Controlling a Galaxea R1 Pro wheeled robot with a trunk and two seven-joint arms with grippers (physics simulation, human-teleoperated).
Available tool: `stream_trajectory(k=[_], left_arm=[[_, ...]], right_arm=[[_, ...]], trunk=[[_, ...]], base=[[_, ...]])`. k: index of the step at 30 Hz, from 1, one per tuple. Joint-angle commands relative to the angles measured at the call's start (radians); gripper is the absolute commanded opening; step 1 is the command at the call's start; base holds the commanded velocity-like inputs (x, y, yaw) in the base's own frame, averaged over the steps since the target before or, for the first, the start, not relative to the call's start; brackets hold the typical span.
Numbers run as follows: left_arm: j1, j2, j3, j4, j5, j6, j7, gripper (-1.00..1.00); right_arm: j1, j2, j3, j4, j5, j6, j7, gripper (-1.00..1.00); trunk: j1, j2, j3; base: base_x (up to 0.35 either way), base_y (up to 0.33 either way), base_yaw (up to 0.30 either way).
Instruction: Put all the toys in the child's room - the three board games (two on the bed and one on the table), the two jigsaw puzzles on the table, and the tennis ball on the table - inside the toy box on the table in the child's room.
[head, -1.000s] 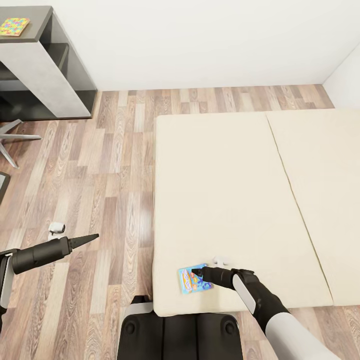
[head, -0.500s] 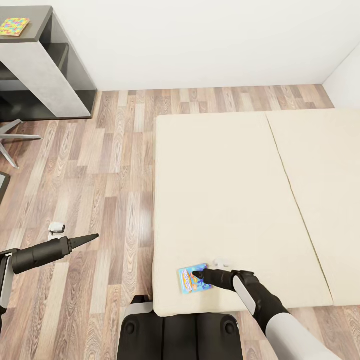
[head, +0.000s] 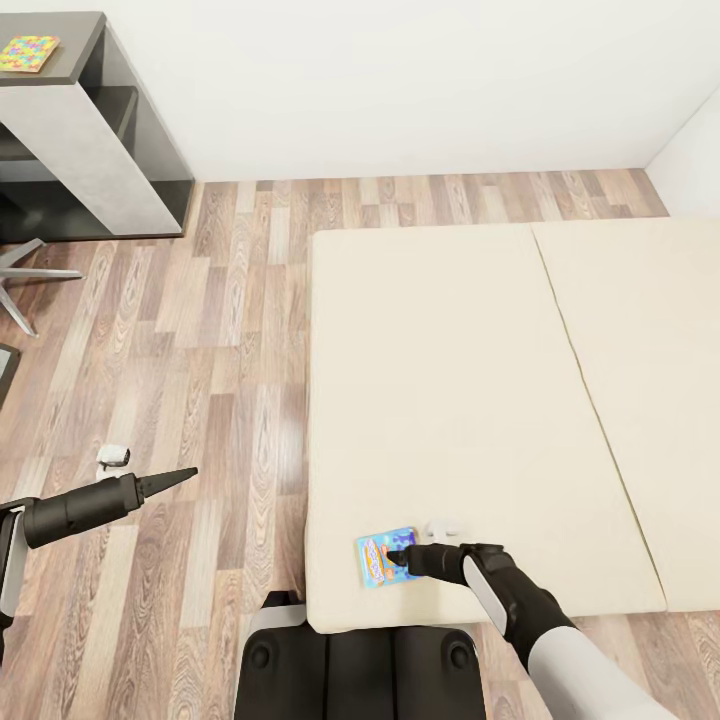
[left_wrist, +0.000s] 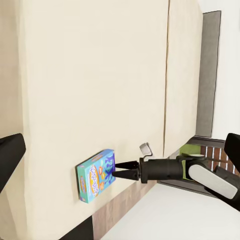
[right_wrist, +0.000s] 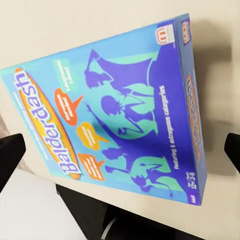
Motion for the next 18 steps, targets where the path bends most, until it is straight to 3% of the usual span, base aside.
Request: stream_trajectory(k=[1, 12, 18], left_arm=[[0.000, 0.000, 0.000, 0.000, -0.002, 0.011, -0.005, 1.00], [0.000, 0.000, 0.000, 0.000, -0.002, 0.011, -0.005, 1.00], [0.000, 0.000, 0.000, 0.000, -0.002, 0.011, -0.005, 1.00]], right_arm=[[0.000, 0.001, 0.001, -0.001, -0.002, 0.005, 0.000, 1.00], [0.000, 0.002, 0.000, -0.001, 0.000, 0.001, 0.001, 1.00], [0.000, 0.004, 0.000, -0.001, 0.000, -0.054, 0.001, 1.00]], trunk=[[0.001, -0.002, -0.001], [0.001, -0.002, -0.001], [0.001, -0.002, -0.001]], base=[[0.000, 0.000, 0.000], [0.000, 0.000, 0.000], [0.000, 0.000, 0.000]])
